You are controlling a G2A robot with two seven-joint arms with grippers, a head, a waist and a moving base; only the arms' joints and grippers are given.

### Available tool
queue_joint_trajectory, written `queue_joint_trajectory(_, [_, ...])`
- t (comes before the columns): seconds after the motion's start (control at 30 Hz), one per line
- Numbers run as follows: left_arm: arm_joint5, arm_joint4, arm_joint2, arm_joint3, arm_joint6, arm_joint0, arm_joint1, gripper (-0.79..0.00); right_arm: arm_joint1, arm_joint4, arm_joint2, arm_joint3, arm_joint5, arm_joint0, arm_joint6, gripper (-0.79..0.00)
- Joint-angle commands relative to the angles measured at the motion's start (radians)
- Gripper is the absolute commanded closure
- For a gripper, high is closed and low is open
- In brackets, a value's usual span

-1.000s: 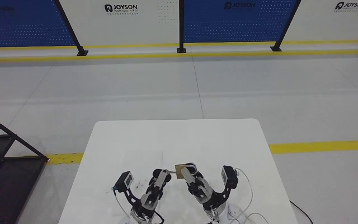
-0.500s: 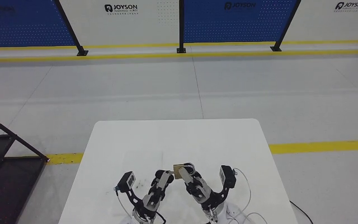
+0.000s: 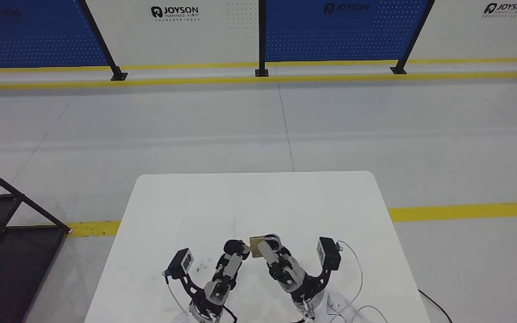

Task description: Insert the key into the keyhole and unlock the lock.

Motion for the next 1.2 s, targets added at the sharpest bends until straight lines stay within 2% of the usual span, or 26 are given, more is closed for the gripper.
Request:
queue_joint_trajectory(0.0, [0.0,0.002,-0.011,0.002,0.004,0.003,0.003,-0.363,0.002,0.009,0.006,-0.002,-0.005,-0.004,0.006,0.0])
queue_joint_trajectory(0.1, [0.0,0.017,-0.025,0.0,-0.026,-0.001,0.014,-0.357,0.005,0.032,0.009,-0.004,-0.017,-0.005,0.043,0.0])
queue_joint_trajectory(0.2, [0.0,0.017,-0.024,-0.014,-0.062,-0.004,0.03,-0.249,0.01,0.057,0.013,-0.007,-0.014,-0.006,0.088,0.0])
queue_joint_trajectory(0.37, [0.0,0.004,-0.024,-0.03,-0.093,-0.005,0.056,-0.142,0.015,0.099,0.02,-0.018,-0.003,-0.006,0.145,0.0])
queue_joint_trajectory(0.53, [0.0,-0.008,-0.017,-0.034,-0.09,-0.008,0.076,-0.111,0.018,0.131,0.024,-0.022,0.005,-0.005,0.187,0.0])
queue_joint_trajectory(0.73, [0.0,-0.003,-0.008,-0.024,-0.081,-0.019,0.092,-0.117,0.021,0.154,0.028,-0.028,0.011,-0.004,0.218,0.0])
queue_joint_trajectory(0.93, [0.0,0.05,-0.013,-0.011,-0.054,-0.024,0.096,-0.043,0.024,0.161,0.03,-0.031,0.017,-0.006,0.241,0.0])
queue_joint_trajectory(0.97, [0.0,0.058,-0.014,-0.01,-0.047,-0.024,0.095,0.0,0.025,0.159,0.03,-0.03,0.019,-0.007,0.248,0.0])
queue_joint_trajectory(1.17, [0.0,0.099,-0.018,-0.003,-0.016,-0.025,0.093,0.0,0.027,0.163,0.032,-0.037,0.028,-0.011,0.268,0.0])
